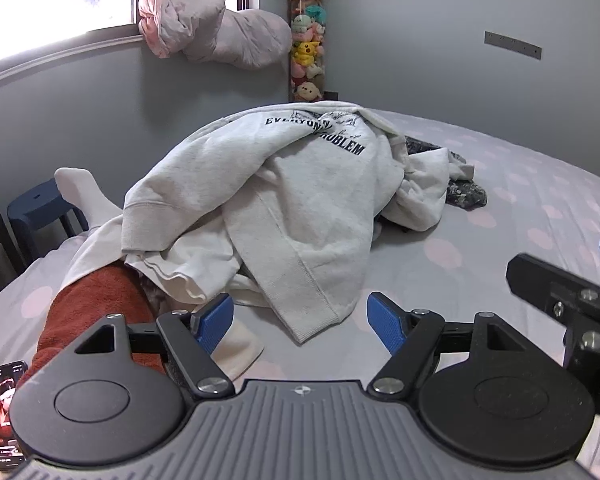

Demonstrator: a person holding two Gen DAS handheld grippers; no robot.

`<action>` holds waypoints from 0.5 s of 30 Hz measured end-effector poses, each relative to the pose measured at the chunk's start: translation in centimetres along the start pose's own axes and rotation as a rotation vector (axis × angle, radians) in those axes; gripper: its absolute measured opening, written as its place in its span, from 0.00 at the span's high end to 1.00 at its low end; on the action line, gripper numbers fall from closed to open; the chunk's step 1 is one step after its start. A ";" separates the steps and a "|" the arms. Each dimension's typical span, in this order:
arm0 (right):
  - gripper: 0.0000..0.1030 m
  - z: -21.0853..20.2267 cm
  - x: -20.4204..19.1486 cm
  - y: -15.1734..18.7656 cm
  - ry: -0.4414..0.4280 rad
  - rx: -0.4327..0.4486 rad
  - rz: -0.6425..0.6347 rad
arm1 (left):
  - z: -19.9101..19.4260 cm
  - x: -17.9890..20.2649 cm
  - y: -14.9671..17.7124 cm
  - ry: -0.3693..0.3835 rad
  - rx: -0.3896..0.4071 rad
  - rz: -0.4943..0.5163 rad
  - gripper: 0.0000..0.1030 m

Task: Fold clothes
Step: 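Approach the grey printed sweatshirt on the bed with both tools open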

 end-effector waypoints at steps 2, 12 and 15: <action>0.01 0.2 0.1 0.1 0.016 -0.009 0.023 | -0.1 0.2 -0.1 -0.001 0.003 0.017 0.29; 0.01 1.6 -0.1 1.6 0.015 -0.040 0.019 | 1.1 -0.2 0.7 0.020 -0.026 -0.033 0.33; 0.01 1.1 0.1 1.8 0.017 -0.048 0.023 | 1.0 0.0 0.8 0.006 -0.023 -0.023 0.33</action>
Point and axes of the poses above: each gripper's, at about its wrist camera, not at the fingertips, and z roughly the way its jaws point, x to its right, y to its underside, the point moved 10 cm from there along z, roughly the way its jaws point, and after that the axes turned 5 degrees about -x, right-handed, at the moved point
